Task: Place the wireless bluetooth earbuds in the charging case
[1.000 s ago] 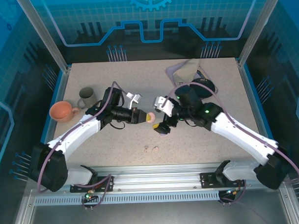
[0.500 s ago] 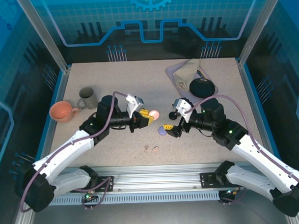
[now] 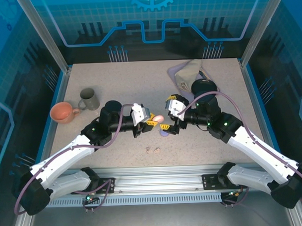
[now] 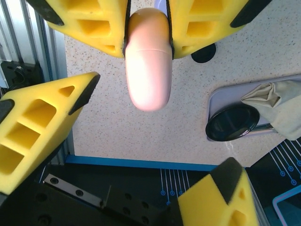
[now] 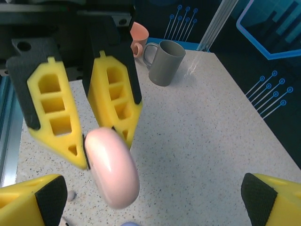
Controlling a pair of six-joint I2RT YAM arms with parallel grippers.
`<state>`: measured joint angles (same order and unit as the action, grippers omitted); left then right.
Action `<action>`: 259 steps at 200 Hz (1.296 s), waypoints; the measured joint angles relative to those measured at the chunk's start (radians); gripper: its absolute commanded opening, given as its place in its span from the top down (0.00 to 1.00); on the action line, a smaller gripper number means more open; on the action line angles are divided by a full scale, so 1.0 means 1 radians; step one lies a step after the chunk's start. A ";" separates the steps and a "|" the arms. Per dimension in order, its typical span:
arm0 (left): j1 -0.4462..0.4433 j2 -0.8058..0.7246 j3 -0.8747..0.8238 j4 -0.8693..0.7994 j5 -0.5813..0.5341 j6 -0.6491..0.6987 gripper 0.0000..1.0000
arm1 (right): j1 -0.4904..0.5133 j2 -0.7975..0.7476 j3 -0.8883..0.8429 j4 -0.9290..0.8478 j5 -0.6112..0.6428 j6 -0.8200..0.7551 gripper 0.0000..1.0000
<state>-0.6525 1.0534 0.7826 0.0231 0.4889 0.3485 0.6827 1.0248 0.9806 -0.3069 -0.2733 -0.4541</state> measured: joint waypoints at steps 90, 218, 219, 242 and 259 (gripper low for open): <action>-0.003 0.000 0.000 -0.023 -0.006 0.021 1.00 | 0.010 0.072 0.040 -0.030 0.030 -0.071 0.04; -0.005 0.000 0.000 -0.060 -0.021 0.029 1.00 | -0.013 0.059 0.089 -0.060 0.105 -0.081 0.04; -0.005 0.000 0.000 -0.060 -0.021 0.029 1.00 | -0.014 0.059 0.089 -0.060 0.106 -0.081 0.04; -0.005 0.000 0.000 -0.068 -0.021 0.029 1.00 | -0.025 0.046 0.095 -0.063 0.108 -0.078 0.03; -0.005 0.000 0.000 -0.068 -0.021 0.029 1.00 | -0.027 0.033 0.095 -0.079 0.097 -0.079 0.02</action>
<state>-0.6579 1.0534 0.7826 -0.0444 0.4675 0.3771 0.6552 1.0576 1.0752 -0.3862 -0.1768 -0.5327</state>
